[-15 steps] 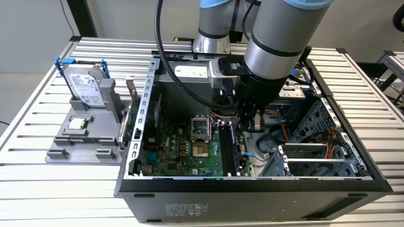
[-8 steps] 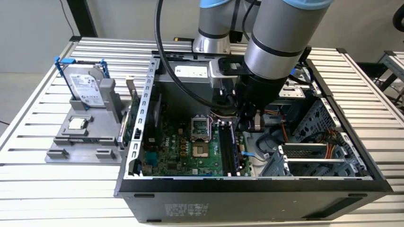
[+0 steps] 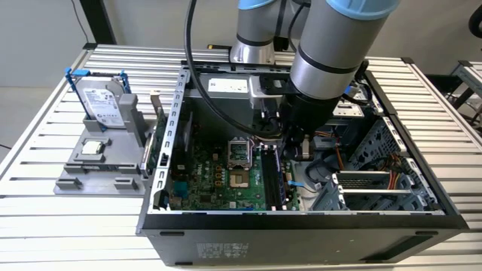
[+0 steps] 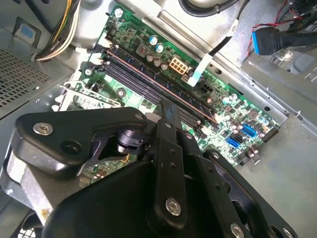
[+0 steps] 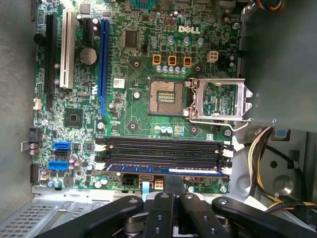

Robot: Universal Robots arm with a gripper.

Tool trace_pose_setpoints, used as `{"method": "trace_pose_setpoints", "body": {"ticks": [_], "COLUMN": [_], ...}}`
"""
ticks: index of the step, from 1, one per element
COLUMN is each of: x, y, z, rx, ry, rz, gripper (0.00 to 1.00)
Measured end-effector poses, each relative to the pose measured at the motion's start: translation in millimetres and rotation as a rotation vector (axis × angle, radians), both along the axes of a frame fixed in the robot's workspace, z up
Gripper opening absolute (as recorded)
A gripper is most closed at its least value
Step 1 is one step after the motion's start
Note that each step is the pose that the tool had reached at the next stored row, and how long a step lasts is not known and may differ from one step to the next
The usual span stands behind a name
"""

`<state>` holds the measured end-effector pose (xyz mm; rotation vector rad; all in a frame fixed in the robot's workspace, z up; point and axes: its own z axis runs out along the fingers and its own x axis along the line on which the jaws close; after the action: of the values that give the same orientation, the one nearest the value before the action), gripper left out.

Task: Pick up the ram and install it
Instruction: 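Press down the ram until it locks into place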

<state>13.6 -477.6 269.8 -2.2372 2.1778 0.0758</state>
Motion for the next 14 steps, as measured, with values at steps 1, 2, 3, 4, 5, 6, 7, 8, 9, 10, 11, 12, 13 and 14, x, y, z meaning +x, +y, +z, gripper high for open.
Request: {"method": "trace_pose_setpoints", "body": {"ticks": [1, 2, 3, 4, 5, 6, 7, 8, 9, 10, 11, 12, 13, 14], "x": [0.0, 0.0, 0.0, 0.0, 0.0, 0.0, 0.0, 0.0, 0.1, 0.4, 1.2, 2.3, 3.2, 3.8], "y": [0.0, 0.0, 0.0, 0.0, 0.0, 0.0, 0.0, 0.0, 0.0, 0.0, 0.0, 0.0, 0.0, 0.0], "z": [-1.1, -1.9, -1.9, -1.9, -1.9, -1.9, -2.0, -2.6, -3.3, -3.9, -4.5, -5.1, -6.1, -7.6], "rx": [-0.0003, -0.0001, -0.0004, -0.0004, -0.0005, -0.0005, -0.0004, 0.0001, 0.0002, -0.0001, -0.0002, -0.0001, -0.0002, -0.0003], "ry": [0.0, -0.0001, 0.0, 0.0, 0.0, 0.0, 0.0, -0.0001, -0.0001, 0.0, -0.0001, -0.0001, -0.0001, 0.0], "rz": [0.0, 0.0, 0.0, 0.0, 0.0, 0.0, 0.0, 0.0, -0.001, -0.001, -0.001, -0.001, -0.001, -0.002], "gripper": [0.0, 0.0, 0.0, 0.0, 0.0, 0.0, 0.0, 0.0, 0.0, 0.0, 0.0, 0.0, 0.0, 0.0]}}
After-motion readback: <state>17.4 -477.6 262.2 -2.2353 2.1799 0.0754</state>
